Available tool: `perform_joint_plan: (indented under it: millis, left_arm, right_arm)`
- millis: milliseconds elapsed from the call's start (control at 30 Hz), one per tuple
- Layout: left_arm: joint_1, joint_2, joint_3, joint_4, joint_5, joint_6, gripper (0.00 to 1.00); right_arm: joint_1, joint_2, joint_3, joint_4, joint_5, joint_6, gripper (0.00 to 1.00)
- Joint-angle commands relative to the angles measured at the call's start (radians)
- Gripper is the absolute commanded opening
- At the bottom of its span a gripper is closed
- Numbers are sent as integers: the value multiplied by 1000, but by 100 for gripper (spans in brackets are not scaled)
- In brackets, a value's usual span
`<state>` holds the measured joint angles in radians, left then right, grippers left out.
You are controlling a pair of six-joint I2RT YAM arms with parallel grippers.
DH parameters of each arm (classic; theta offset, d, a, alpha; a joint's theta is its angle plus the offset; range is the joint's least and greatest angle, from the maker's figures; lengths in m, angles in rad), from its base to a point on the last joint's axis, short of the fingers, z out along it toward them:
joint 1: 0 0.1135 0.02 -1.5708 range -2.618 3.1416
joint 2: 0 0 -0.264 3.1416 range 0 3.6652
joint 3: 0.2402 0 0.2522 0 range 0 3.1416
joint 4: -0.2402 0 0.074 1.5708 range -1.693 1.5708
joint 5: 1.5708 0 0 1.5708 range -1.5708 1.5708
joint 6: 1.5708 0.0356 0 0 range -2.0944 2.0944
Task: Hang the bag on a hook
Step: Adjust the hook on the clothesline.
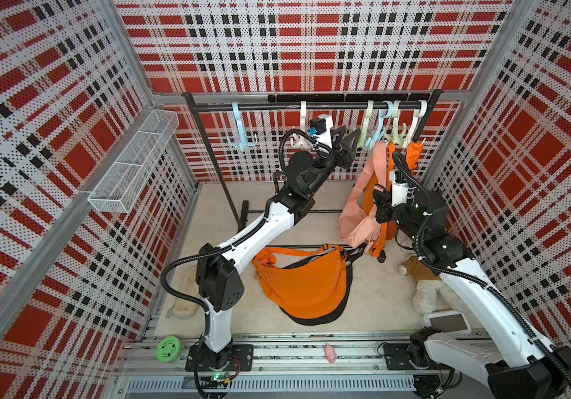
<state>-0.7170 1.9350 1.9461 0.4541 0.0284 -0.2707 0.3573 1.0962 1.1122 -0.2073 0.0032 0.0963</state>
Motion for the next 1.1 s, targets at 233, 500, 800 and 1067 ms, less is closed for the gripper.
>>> perform_joint_plan:
  millis: [233,500,800,1067]
  left_arm:
    - [-4,67,78,-81,34,-38,36]
    - [0,63,45,-80,34,-42,30]
    - [10,31,-17,-77,19,-35,9]
    - [18,-49,-84,-71,-47,23,2]
  right_arm:
    - [-3,-36,2,5,-6,-20,12]
    - [-4,-38,4,9,-6,-23,12]
    - [-4,-41,16,-1,2,-29,12]
    - [-4,-39,35,-24,26,-49,12]
